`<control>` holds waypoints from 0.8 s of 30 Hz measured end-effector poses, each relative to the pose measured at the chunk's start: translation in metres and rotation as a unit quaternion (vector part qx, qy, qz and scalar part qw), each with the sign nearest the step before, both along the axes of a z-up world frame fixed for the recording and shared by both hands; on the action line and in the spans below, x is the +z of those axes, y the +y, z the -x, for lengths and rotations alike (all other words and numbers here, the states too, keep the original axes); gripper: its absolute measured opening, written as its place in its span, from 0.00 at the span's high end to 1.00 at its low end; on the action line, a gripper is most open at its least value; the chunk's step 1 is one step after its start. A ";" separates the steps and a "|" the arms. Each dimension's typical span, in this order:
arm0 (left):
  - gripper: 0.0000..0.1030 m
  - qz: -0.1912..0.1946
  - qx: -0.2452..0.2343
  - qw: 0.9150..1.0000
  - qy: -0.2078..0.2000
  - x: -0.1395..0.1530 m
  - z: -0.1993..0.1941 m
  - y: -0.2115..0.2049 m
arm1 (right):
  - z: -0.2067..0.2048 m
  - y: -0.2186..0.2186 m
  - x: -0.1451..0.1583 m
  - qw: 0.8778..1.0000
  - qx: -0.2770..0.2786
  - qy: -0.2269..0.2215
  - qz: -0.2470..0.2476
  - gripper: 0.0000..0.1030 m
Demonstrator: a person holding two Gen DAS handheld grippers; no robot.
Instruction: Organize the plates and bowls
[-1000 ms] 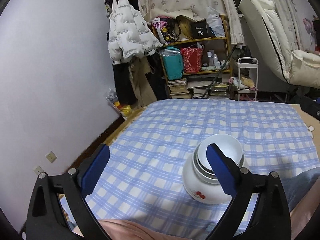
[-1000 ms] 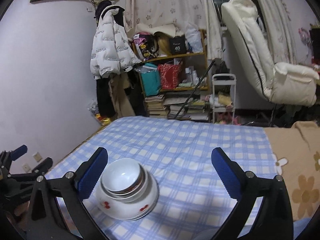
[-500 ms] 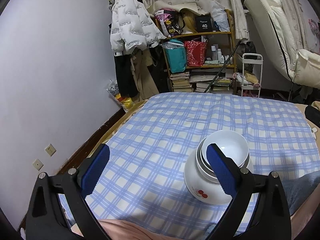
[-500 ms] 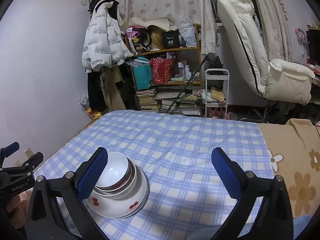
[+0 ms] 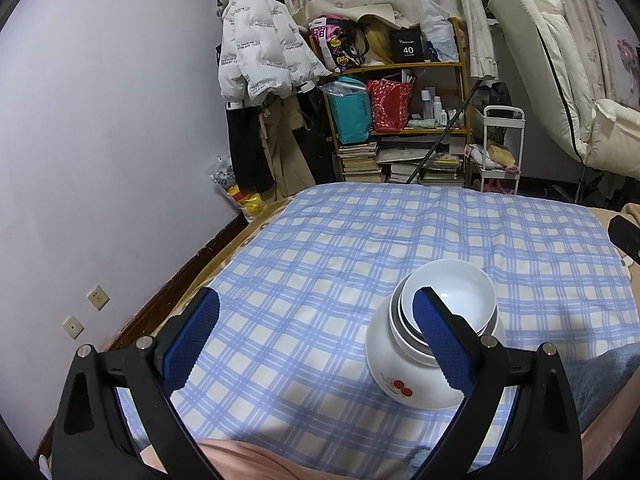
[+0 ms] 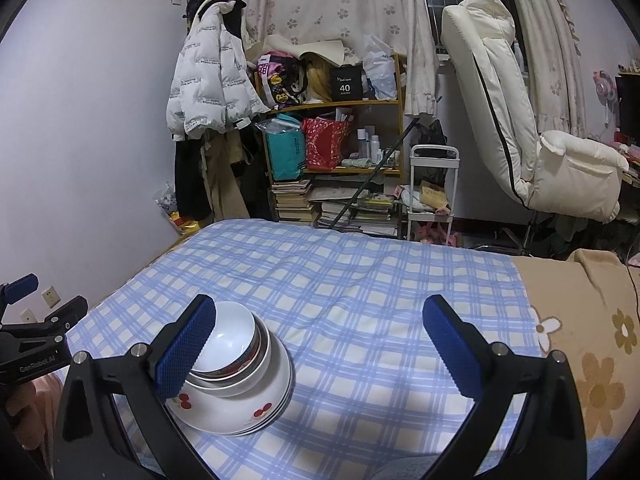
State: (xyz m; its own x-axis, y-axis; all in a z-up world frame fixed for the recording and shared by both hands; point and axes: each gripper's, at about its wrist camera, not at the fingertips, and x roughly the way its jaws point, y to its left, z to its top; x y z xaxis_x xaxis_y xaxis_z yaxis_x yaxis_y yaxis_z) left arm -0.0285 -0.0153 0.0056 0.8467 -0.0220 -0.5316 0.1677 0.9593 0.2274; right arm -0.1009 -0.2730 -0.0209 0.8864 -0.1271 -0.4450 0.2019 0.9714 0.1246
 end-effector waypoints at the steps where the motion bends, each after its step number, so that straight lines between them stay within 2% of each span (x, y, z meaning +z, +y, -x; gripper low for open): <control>1: 0.07 0.000 -0.002 1.000 0.000 -0.001 0.000 0.000 | 0.000 -0.001 0.000 1.000 -0.001 -0.001 0.001 0.00; 24: 0.07 -0.006 -0.011 1.000 -0.025 0.005 0.013 -0.006 | 0.002 -0.008 0.003 1.000 -0.002 -0.004 0.004 0.00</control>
